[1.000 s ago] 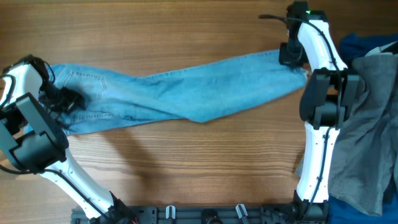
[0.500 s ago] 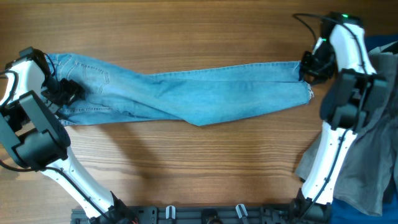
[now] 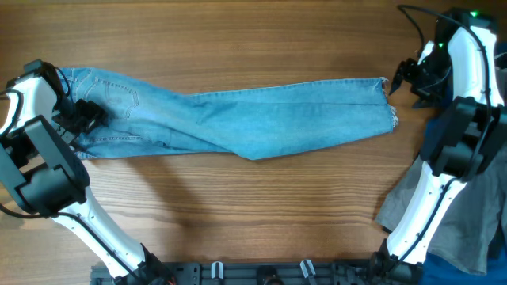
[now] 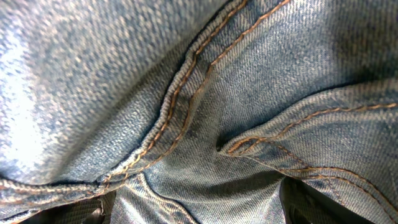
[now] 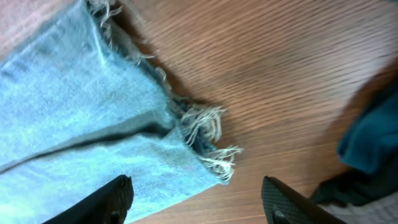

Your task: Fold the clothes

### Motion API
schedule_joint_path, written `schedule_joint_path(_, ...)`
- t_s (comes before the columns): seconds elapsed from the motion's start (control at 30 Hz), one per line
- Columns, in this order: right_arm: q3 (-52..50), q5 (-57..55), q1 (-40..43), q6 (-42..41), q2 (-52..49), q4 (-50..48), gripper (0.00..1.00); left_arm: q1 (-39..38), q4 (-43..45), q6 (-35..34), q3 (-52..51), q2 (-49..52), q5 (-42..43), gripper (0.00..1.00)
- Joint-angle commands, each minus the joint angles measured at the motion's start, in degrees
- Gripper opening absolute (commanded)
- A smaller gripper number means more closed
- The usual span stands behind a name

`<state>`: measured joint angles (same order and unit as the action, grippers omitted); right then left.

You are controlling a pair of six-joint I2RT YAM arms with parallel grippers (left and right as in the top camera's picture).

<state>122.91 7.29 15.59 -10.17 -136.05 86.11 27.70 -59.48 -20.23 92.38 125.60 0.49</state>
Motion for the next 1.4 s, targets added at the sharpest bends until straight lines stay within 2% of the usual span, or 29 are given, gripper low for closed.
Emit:
schedule_joint_path(0.0, -2.43, 1.40, -0.28, -0.33, 0.52, -0.02, 0.68, 0.90, 3.15, 0.31, -0.07, 4.59, -1.33, 0.86)
schedule_joint_path(0.37, -11.85, 1.79, -1.88, -0.44, 0.52, -9.31, 0.62, 0.90, 3.17, 0.31, -0.07, 4.59, -1.36, 0.88)
schedule_joint_path(0.43, -11.82, 1.79, -1.88, -0.46, 0.52, -9.64, 0.54, 0.90, 3.19, 0.31, -0.07, 4.59, -1.36, 0.88)
schedule_joint_path(0.47, -11.82, 1.79, -1.88, -0.46, 0.52, -9.64, 0.46, 0.90, 3.17, 0.31, -0.07, 4.59, -1.36, 0.88)
schedule_joint_path(0.5, -11.82, 1.79, -1.88, -0.46, 0.52, -9.64, 0.34, 0.90, 3.17, 0.31, -0.07, 4.57, -1.36, 0.88)
schedule_joint_path(0.53, -11.82, 1.77, -1.88, -0.46, 0.52, -9.64, 0.16, 0.90, 3.17, 0.31, -0.07, 4.57, -1.36, 0.88)
schedule_joint_path(0.57, -11.82, 1.77, -1.88, -0.48, 0.52, -9.62, 0.07, 0.90, 3.15, 0.31, -0.07, 4.59, -1.33, 0.88)
schedule_joint_path(0.6, -11.82, 1.77, -1.88, -0.50, 0.52, -9.57, 0.04, 0.90, 3.15, 0.31, -0.07, 4.59, -1.36, 0.88)
schedule_joint_path(0.97, -9.33, -2.84, -1.49, -0.31, 4.26, -4.87, 0.04, 0.90, 3.17, 0.31, -0.07, 4.59, -1.33, 0.88)
schedule_joint_path(1.17, -8.68, -2.29, -1.51, -0.55, 11.82, -14.69, 0.04, 0.90, 3.13, 0.31, -0.07, 4.59, -0.87, 0.88)
schedule_joint_path(1.37, -8.85, 0.63, -1.51, -0.39, 11.76, -19.45, 0.04, 0.90, 2.93, 0.31, -0.07, 4.59, -0.87, 0.88)
